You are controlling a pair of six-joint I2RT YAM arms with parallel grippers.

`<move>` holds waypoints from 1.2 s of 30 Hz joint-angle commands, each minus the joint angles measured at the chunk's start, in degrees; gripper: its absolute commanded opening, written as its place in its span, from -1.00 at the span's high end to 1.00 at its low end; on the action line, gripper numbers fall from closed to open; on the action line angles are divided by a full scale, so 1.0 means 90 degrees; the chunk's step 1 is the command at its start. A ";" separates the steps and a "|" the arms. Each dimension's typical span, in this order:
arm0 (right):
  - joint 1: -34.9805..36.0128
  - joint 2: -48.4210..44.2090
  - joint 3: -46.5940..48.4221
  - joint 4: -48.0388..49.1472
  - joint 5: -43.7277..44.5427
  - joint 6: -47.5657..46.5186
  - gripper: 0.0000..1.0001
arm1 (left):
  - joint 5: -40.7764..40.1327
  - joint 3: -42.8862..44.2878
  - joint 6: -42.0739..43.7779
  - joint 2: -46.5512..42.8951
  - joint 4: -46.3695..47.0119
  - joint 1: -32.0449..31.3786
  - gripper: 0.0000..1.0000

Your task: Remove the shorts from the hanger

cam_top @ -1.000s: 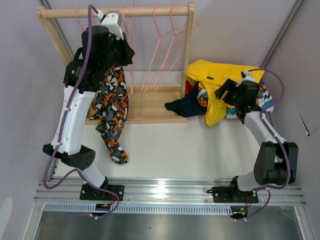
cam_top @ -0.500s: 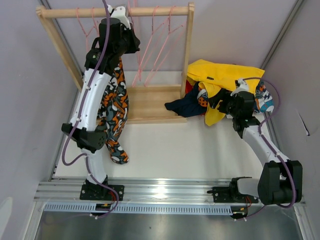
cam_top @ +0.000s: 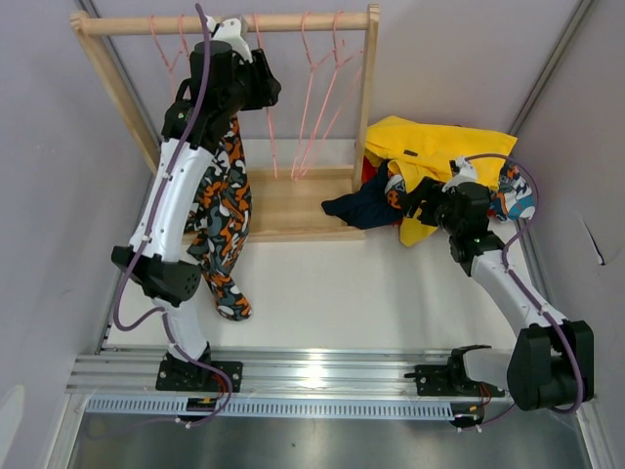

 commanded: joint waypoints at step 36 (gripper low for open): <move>0.1039 -0.2294 0.0048 -0.1700 0.1117 -0.0105 -0.60 | -0.0771 -0.1904 0.1256 -0.3410 -0.0297 0.0224 -0.98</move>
